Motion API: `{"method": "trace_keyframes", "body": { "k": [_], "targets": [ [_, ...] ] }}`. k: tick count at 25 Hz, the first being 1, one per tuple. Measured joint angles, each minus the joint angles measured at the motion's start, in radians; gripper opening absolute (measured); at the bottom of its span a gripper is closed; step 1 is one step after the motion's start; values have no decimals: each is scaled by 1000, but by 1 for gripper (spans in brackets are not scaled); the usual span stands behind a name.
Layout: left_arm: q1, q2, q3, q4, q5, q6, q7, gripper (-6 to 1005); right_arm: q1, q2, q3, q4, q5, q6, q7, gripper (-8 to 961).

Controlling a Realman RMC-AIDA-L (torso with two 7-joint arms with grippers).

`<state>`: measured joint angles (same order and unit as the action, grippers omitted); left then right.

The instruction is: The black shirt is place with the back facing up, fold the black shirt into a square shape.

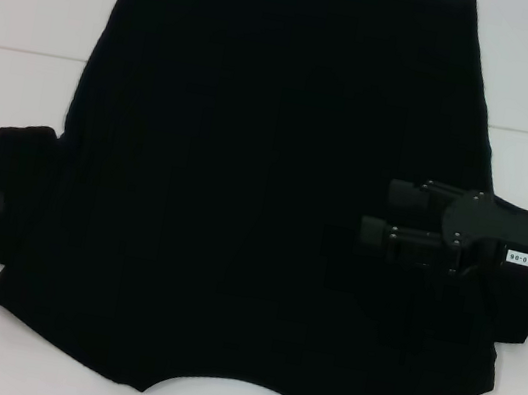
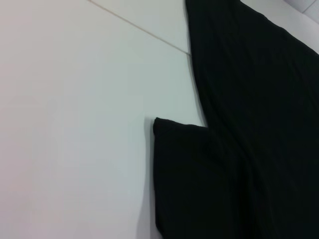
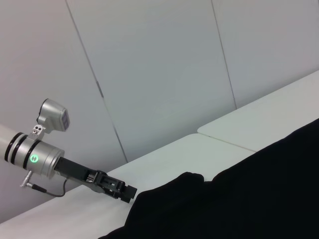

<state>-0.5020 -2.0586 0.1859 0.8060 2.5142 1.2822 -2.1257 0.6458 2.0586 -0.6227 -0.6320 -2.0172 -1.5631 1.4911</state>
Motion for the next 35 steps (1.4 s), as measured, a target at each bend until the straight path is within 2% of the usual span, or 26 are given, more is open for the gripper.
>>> {"method": "trace_keyframes", "body": {
  "k": [15,29,34,35],
  "targets": [
    [-28,0,62,-43,-1,-26,6,825,0,0,2,-4,1,0,0,884],
    [-47,0,75,-49,-5,-68,6,799,-5,0,1,-6,19,0,0,882],
    [-49,-2,93,-50,-5,-82,0,563,-3,0,1,-8,24,0,0,882],
    [-50,-2,93,-50,-5,-86,0,541,-3,0,1,-8,26,0,0,882]
  ]
}}
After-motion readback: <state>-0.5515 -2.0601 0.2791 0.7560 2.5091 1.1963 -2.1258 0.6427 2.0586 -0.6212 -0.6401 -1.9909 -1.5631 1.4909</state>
